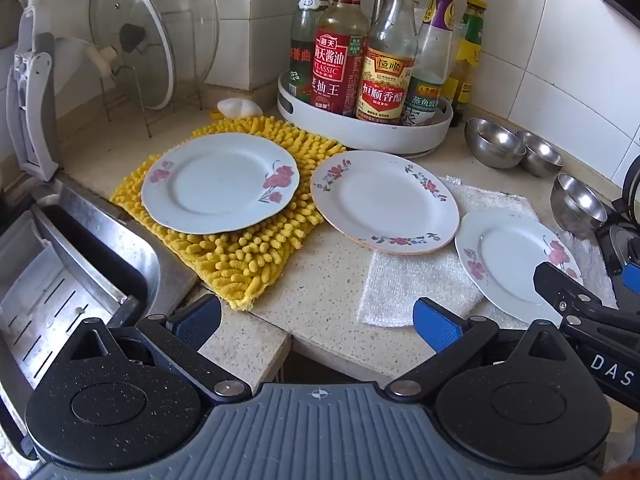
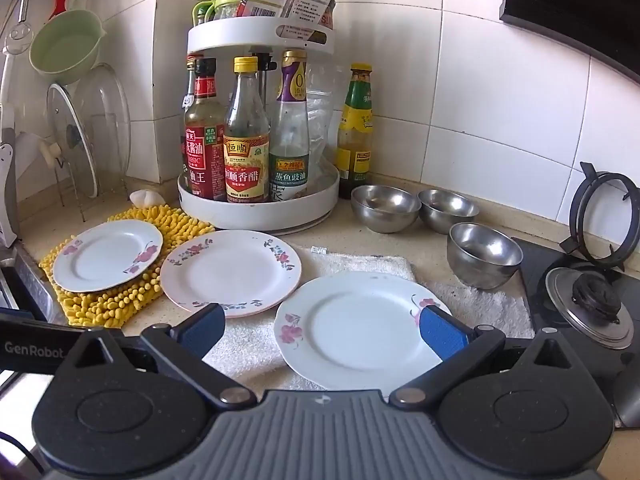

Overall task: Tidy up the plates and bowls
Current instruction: 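Move the right gripper toward the plates on the white towel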

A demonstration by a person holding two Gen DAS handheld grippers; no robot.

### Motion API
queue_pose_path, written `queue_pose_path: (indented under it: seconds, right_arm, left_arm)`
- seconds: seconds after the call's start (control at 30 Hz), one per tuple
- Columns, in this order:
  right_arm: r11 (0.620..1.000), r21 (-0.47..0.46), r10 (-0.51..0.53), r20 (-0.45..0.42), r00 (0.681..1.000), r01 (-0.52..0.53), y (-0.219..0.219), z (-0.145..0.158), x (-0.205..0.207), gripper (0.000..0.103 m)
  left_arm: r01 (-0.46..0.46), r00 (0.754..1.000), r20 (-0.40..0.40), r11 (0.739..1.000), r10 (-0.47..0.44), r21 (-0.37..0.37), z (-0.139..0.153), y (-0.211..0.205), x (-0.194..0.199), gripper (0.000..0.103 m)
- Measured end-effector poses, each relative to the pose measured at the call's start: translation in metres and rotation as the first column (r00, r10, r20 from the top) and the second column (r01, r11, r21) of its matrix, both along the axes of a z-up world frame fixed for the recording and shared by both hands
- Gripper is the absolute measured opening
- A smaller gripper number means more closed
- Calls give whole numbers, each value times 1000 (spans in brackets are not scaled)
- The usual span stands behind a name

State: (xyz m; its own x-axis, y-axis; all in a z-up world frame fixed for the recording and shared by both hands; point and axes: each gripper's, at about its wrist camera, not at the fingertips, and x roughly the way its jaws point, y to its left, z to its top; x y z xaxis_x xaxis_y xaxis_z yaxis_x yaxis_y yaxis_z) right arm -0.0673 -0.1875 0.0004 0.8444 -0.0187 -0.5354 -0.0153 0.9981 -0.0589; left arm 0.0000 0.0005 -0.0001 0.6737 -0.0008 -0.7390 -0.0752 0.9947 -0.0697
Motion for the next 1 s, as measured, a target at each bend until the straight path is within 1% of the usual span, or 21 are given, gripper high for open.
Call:
queue_pose_path:
  seconds: [0.13,0.33,0.47,0.9,1.0]
  right_arm:
    - [1000,0,0,-5,1000,0,1,-1,0,103]
    - [1000,0,-4,-13,1000,4,1,-2,0,103]
    - [1000,3,-5,-18,1000,5,0,-2,0,103]
    - [1000,7,-11,-27,1000,11,-2,-5,3,103]
    - [1000,9,-14,-32,999,15,-4,-7,4,103]
  left_arm:
    - [-4,1000,-7,1000,4,7,-1,4,-1,103]
    - [-7,1000,-17,1000,7,16,-3,-2,1,103]
    - [-3,1000,-10,1000,3,18,-5,-3,-1,103]
    - [2,1000,-21,1000,-2,22,-6,-5,1,103]
    - [4,1000,4,1000,-4,31,-7,-8,3,103]
